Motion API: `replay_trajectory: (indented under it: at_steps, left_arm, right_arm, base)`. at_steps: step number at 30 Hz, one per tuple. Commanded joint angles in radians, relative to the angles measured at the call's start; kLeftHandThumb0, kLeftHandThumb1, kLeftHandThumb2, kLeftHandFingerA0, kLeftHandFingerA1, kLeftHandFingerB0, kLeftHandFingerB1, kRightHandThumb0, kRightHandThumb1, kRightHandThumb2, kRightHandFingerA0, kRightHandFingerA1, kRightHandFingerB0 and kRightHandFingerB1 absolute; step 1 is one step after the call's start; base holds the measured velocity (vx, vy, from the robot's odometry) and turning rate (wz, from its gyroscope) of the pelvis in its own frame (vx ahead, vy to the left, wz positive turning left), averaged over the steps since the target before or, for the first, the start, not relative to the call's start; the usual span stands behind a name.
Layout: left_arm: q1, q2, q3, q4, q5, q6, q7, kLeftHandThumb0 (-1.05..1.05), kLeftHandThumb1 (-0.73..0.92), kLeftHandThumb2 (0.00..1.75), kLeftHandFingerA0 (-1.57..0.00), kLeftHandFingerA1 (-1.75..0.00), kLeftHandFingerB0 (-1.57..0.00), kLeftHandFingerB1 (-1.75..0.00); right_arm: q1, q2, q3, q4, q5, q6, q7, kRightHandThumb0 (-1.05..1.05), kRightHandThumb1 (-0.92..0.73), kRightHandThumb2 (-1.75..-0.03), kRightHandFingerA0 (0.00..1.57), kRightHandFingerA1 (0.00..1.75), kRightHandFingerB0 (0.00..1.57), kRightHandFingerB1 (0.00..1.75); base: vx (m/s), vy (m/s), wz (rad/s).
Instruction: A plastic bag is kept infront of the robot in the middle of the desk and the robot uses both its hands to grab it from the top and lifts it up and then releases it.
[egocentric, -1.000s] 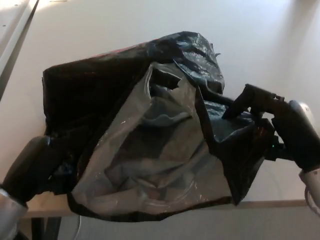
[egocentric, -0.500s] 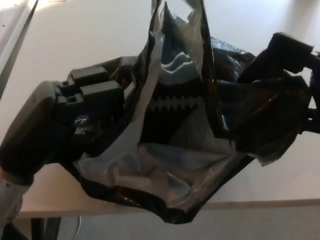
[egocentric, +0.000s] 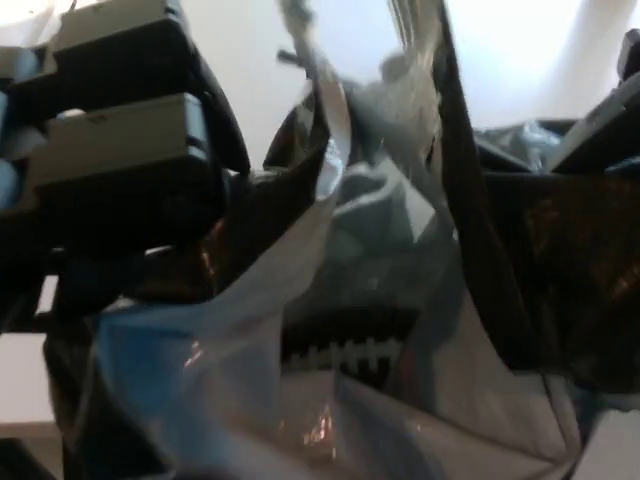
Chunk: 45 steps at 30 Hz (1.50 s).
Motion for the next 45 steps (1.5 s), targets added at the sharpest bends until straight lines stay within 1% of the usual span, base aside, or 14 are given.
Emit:
replay_trajectory:
  at_steps: [1, 11, 15, 22, 25, 27, 28, 29, 30, 34, 35, 36, 43, 45]
  left_arm:
    - [0.172, 0.048, 0.097, -0.208, -0.412, 0.176, 0.02, -0.62, 0.69, 0.61, -0.95, -1.06, -0.8, -0.96]
    - [-0.104, 0.039, 0.078, 0.061, -0.307, 0.057, -0.086, -0.48, 0.68, 0.64, -0.97, -1.5, -0.86, -0.81]
    - [-0.324, -0.024, 0.047, 0.322, 0.062, -0.016, 0.009, -0.5, 0.73, 0.62, -1.02, -1.75, -0.79, -1.6]
    - [-0.882, 0.258, -0.053, 0.954, 0.233, -0.02, -0.133, -0.35, 0.76, 0.62, -0.95, -1.75, -0.68, -1.7]
    - [-1.127, 0.299, -0.184, 1.274, 0.445, 0.058, -0.036, -0.32, 0.76, 0.62, -0.85, -1.75, -0.66, -1.57]
    - [-1.213, 0.308, -0.244, 1.393, 0.546, 0.11, 0.062, -0.42, 0.58, 0.85, -1.12, -1.45, -0.79, -1.23]
    - [-1.26, 0.312, -0.279, 1.457, 0.597, 0.173, 0.124, -0.27, 0.76, 0.59, -0.72, -1.7, -0.63, -1.41]
    - [-1.275, 0.317, -0.287, 1.456, 0.593, 0.28, 0.087, -0.44, 0.54, 0.57, -0.53, -0.64, -0.22, -0.29]
    - [-1.282, 0.319, -0.29, 1.457, 0.588, 0.322, 0.07, -0.44, 0.54, 0.57, -0.53, -0.64, -0.22, -0.29]
    - [-1.133, 0.368, -0.207, 1.308, 0.542, 0.29, 0.114, -0.54, 0.45, 0.54, -0.14, -0.36, -0.03, -0.19]
    - [-1.019, 0.395, -0.146, 1.181, 0.526, 0.303, 0.101, -0.7, 0.49, 0.85, -0.06, -0.45, -0.04, -0.28]
    - [-0.886, 0.428, -0.076, 1.034, 0.508, 0.317, 0.085, -0.7, 0.49, 0.85, -0.06, -0.45, -0.04, -0.28]
    - [-0.158, 0.276, 0.553, 0.291, 0.594, 0.324, -0.086, -0.71, 0.88, 0.67, -0.23, -0.37, -0.18, -0.27]
    - [-0.041, 0.197, 0.684, 0.215, 0.529, 0.263, -0.118, -0.67, 0.84, 0.66, -0.57, -0.53, -0.33, -0.32]
  right_arm:
    - [0.042, -0.034, -0.047, -0.253, 0.375, 0.231, 0.001, -0.45, -0.75, -0.69, 0.91, 1.73, 0.72, 1.5]
    - [-0.195, -0.032, -0.033, -0.04, 0.371, 0.303, 0.088, -0.37, -0.74, -0.67, 0.92, 1.67, 0.72, 1.35]
    - [-0.431, -0.091, 0.022, 0.258, 0.137, 0.211, 0.174, -0.36, -0.77, -0.66, 1.04, 1.46, 0.82, 1.08]
    - [-1.014, -0.138, 0.168, 1.073, -0.128, 0.11, 0.186, -0.32, -0.79, -0.66, 0.77, 1.37, 0.77, 0.82]
    - [-1.278, -0.126, 0.213, 1.476, -0.206, 0.148, 0.084, -0.36, -0.81, -0.62, 0.72, 1.75, 0.61, 1.54]
    - [-1.363, -0.112, 0.219, 1.605, -0.222, 0.195, 0.003, -0.38, -0.77, -0.64, 0.72, 1.67, 0.69, 1.44]
    - [-1.418, -0.104, 0.225, 1.657, -0.234, 0.285, -0.054, -0.35, -0.79, -0.64, 0.86, 1.55, 0.7, 1.38]
    - [-1.445, -0.126, 0.266, 1.677, -0.261, 0.335, 0.019, -0.62, -0.62, -0.97, 0.0, 0.47, 0.01, 0.24]
    - [-1.456, -0.136, 0.285, 1.687, -0.271, 0.351, 0.052, -0.62, -0.62, -0.97, 0.0, 0.47, 0.01, 0.24]
    - [-1.367, -0.162, 0.305, 1.55, -0.291, 0.315, 0.059, -0.78, -0.61, -0.97, 0.07, 0.45, 0.0, 0.18]
    - [-1.319, -0.172, 0.299, 1.472, -0.283, 0.318, 0.078, -1.02, -0.52, -0.96, 0.69, 0.59, 0.2, 0.52]
    - [-1.268, -0.183, 0.293, 1.389, -0.271, 0.322, 0.1, -1.02, -0.52, -0.96, 0.69, 0.59, 0.2, 0.52]
    - [-0.34, -0.385, 0.106, 0.241, -0.139, 0.457, 0.285, -0.71, -0.64, -0.6, 1.07, 0.55, 0.66, 0.45]
    - [-0.098, -0.374, 0.006, 0.078, -0.102, 0.419, 0.306, -0.64, -0.52, -0.94, 1.0, 0.76, 0.74, 0.62]
  base:
    - [0.0, 0.0, 0.0]
    - [0.0, 0.0, 0.0]
    - [0.0, 0.0, 0.0]
    - [0.0, 0.0, 0.0]
    - [0.0, 0.0, 0.0]
    - [0.0, 0.0, 0.0]
    - [0.0, 0.0, 0.0]
    - [0.0, 0.0, 0.0]
    - [0.0, 0.0, 0.0]
    - [0.0, 0.0, 0.0]
    - [0.0, 0.0, 0.0]
    - [0.0, 0.0, 0.0]
    - [0.0, 0.0, 0.0]
    - [0.0, 0.0, 0.0]
